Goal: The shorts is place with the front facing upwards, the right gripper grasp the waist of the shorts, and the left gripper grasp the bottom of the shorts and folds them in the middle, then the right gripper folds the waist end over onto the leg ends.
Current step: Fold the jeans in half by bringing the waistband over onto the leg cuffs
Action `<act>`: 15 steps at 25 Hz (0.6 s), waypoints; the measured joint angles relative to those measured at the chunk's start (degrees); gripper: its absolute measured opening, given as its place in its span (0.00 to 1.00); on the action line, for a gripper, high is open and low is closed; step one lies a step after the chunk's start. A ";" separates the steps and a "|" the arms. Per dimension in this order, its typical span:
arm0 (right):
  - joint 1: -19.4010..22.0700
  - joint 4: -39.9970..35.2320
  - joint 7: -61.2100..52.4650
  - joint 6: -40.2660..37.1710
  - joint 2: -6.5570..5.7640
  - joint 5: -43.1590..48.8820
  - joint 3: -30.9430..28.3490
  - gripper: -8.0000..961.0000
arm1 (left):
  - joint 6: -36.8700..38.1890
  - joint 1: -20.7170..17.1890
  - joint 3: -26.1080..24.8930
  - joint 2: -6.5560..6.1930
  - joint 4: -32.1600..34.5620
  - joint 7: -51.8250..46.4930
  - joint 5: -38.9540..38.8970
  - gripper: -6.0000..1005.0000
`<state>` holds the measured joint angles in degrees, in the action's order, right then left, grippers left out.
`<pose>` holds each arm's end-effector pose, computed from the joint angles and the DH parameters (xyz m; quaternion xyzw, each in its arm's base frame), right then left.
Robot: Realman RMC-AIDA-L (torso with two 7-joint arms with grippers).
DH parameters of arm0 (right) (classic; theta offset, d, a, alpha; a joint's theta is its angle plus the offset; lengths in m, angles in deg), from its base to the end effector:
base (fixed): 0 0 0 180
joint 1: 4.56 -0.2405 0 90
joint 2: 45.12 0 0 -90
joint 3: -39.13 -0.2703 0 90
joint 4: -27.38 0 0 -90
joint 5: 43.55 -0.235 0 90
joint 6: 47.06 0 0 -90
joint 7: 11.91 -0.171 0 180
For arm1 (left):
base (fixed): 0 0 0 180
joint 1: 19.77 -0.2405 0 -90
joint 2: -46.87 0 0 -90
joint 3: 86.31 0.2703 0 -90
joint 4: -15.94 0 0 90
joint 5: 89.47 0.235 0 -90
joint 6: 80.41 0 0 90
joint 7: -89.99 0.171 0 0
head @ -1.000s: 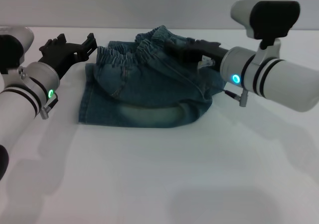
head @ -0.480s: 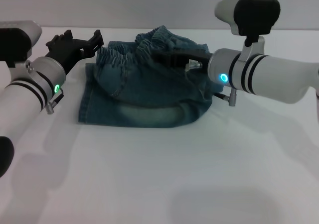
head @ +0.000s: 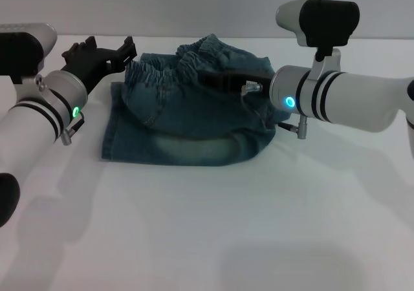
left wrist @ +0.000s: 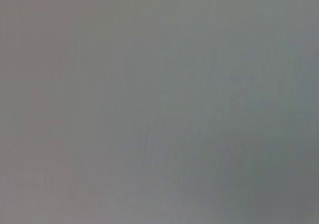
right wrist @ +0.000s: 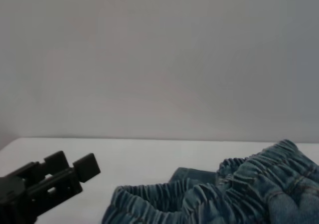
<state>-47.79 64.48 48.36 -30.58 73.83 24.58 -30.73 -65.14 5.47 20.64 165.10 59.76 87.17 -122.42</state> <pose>0.1690 0.4663 -0.1529 -0.8310 0.4325 0.2003 0.2868 -0.2695 0.4566 -0.0690 -0.7362 -0.3639 -0.2348 0.5201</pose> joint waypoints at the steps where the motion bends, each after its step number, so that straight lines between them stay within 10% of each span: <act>1: -0.45 -0.48 -0.60 0.26 -0.03 0.09 0.00 0.59 | 0.00 0.07 0.00 -0.01 -0.01 0.00 0.00 0.78; 9: -1.88 -1.74 -7.77 3.12 -0.46 4.86 -1.05 0.58 | 0.01 0.40 -0.07 -0.02 -0.52 0.00 -0.06 0.78; 15: -1.88 -1.77 -9.15 2.97 -0.41 7.74 -1.70 0.34 | 0.04 0.94 -0.18 -0.11 -0.93 0.00 -0.10 0.78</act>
<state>-49.67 62.71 39.22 -27.60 73.41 32.32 -32.43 -65.10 6.41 20.46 164.99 58.84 87.17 -122.52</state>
